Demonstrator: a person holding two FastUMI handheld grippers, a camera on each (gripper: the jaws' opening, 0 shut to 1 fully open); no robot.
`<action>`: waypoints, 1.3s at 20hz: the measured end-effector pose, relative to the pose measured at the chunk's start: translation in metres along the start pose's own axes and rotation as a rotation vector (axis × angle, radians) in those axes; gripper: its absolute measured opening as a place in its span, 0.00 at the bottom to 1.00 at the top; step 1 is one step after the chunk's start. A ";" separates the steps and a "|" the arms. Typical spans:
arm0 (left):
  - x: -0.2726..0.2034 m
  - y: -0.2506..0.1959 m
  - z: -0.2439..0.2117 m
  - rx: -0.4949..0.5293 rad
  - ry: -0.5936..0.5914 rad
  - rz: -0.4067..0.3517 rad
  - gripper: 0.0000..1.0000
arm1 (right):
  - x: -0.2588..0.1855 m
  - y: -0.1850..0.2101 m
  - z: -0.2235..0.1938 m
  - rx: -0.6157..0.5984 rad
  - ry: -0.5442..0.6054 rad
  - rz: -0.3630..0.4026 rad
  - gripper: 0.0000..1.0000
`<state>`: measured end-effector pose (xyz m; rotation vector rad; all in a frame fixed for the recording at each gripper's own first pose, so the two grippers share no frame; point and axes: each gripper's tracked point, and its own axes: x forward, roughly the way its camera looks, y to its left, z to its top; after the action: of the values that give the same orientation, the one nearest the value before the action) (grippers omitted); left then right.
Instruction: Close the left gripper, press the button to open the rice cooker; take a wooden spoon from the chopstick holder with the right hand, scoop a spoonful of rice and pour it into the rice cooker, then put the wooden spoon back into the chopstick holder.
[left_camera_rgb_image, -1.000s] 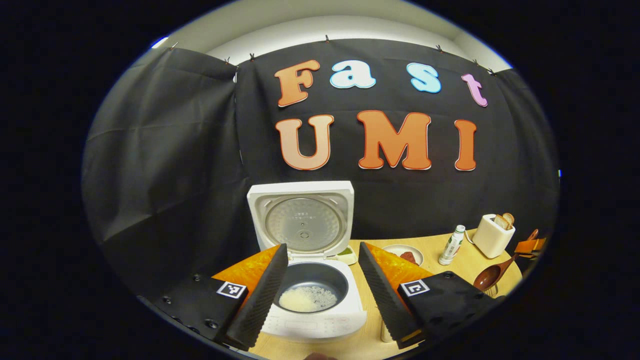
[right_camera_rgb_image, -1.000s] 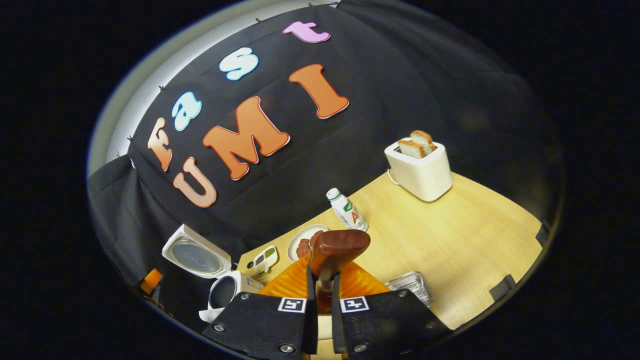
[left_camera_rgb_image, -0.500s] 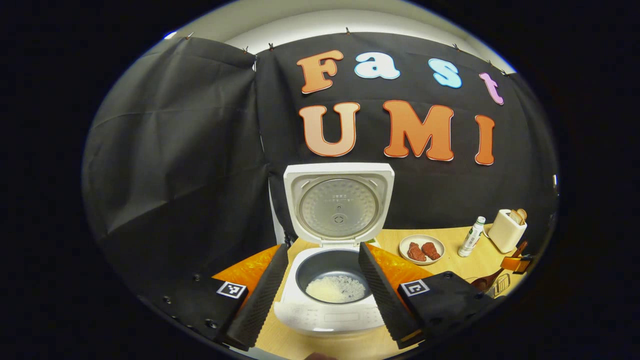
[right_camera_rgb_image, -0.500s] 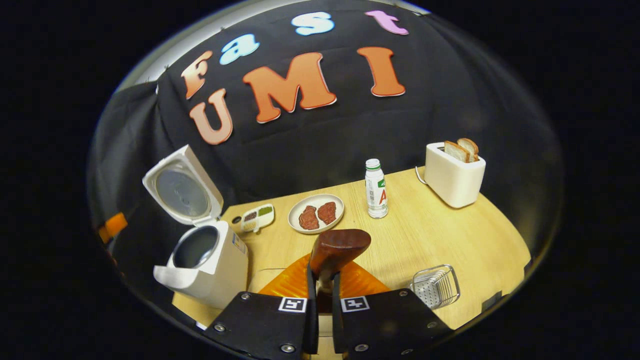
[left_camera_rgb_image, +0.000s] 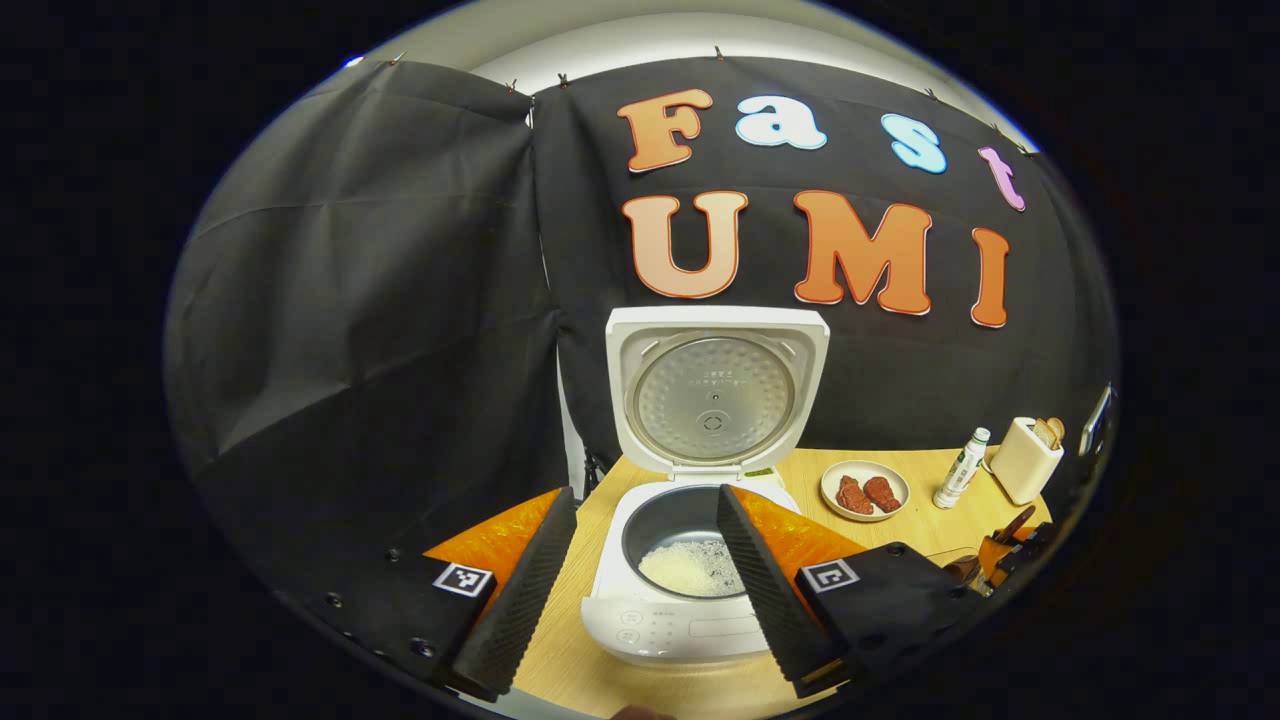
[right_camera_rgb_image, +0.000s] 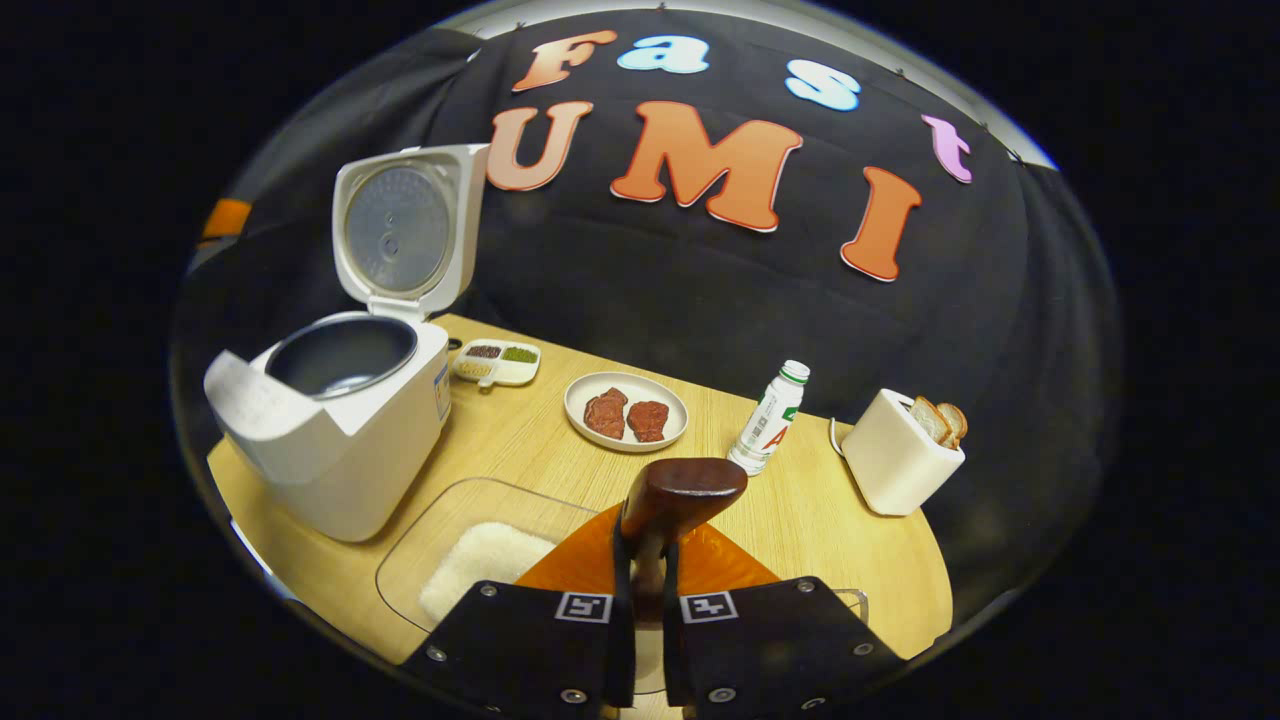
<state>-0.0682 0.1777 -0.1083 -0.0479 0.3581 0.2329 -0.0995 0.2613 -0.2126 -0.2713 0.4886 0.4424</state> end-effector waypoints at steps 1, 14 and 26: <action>0.000 0.001 -0.002 0.001 0.005 0.007 0.92 | 0.002 0.003 -0.011 -0.017 -0.013 -0.003 0.11; 0.007 0.007 -0.012 0.025 0.052 0.037 0.96 | 0.015 0.038 -0.021 0.343 0.055 0.139 0.10; 0.009 0.018 -0.015 0.035 0.067 0.029 0.96 | 0.008 0.059 -0.021 0.644 0.168 0.227 0.09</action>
<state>-0.0696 0.1958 -0.1254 -0.0159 0.4297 0.2540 -0.1293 0.3078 -0.2429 0.3751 0.8026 0.4607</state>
